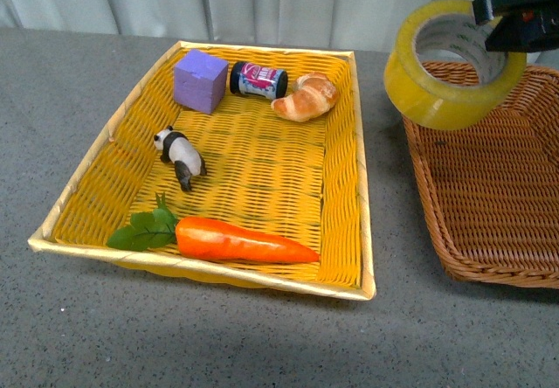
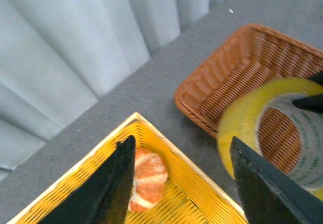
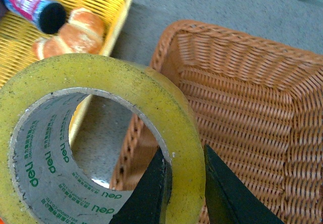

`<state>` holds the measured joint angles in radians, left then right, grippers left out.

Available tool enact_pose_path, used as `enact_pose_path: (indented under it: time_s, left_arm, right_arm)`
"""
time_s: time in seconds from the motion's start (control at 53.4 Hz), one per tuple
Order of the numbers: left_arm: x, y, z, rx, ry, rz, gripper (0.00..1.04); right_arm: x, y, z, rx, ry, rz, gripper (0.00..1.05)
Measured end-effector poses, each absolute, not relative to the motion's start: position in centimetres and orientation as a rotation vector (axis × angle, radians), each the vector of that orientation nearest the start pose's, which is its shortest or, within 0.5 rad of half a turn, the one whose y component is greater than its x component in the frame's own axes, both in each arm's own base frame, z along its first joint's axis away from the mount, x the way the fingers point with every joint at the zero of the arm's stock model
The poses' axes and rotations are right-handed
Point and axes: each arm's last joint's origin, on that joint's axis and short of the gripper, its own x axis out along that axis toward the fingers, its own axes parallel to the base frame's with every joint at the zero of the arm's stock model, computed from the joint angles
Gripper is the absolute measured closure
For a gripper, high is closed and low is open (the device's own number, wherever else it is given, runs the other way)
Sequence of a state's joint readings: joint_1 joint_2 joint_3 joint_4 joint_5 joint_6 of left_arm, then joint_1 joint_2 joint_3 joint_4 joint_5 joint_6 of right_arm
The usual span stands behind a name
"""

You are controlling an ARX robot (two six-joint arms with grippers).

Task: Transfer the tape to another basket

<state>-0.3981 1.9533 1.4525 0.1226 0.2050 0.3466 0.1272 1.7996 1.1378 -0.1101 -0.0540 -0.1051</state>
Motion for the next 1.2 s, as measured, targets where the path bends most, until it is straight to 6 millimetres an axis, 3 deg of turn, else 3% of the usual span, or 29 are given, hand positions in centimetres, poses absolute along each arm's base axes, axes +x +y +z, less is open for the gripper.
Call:
enact_pose_path:
  time_s: [0.131, 0.206, 0.244, 0.468, 0.618, 0.805, 0.955, 1.124, 1.199]
  left_arm:
    - [41.7, -15.2, 24.9, 0.264, 0.262, -0.491, 0.25]
    - [42.1, -12.4, 23.4, 0.17, 0.29, -0.321, 0.07]
    - [42.1, -11.6, 22.8, 0.146, 0.301, -0.275, 0.05]
    - [41.0, -7.2, 19.5, -0.031, 0.348, -0.036, 0.06]
    - [40.2, -6.3, 18.8, -0.097, 0.345, 0.044, 0.06]
    - [39.8, -5.9, 18.6, -0.115, 0.336, 0.088, 0.06]
    - [39.0, -5.5, 19.0, -0.108, 0.319, 0.154, 0.06]
    - [38.0, -5.1, 19.5, -0.106, 0.275, 0.241, 0.06]
    - [36.8, -4.5, 19.3, -0.083, 0.125, 0.056, 0.21]
  right_arm:
    - [37.9, 3.2, 17.7, -0.109, 0.792, 0.171, 0.9]
    - [37.7, 1.8, 16.6, -0.091, 0.822, 0.141, 0.9]
    - [37.6, 1.4, 16.1, -0.086, 0.833, 0.132, 0.9]
    - [36.9, -0.7, 12.5, -0.077, 0.92, 0.063, 0.9]
    - [36.4, -1.5, 10.6, -0.099, 0.981, 0.012, 0.9]
    - [36.3, -1.9, 9.7, -0.102, 0.995, -0.007, 0.9]
    - [35.8, -2.0, 9.4, -0.117, 0.952, -0.024, 0.59]
    - [35.1, -2.1, 10.5, -0.169, 0.857, -0.065, 0.34]
    - [35.0, -2.3, 11.5, -0.18, 0.797, -0.069, 0.19]
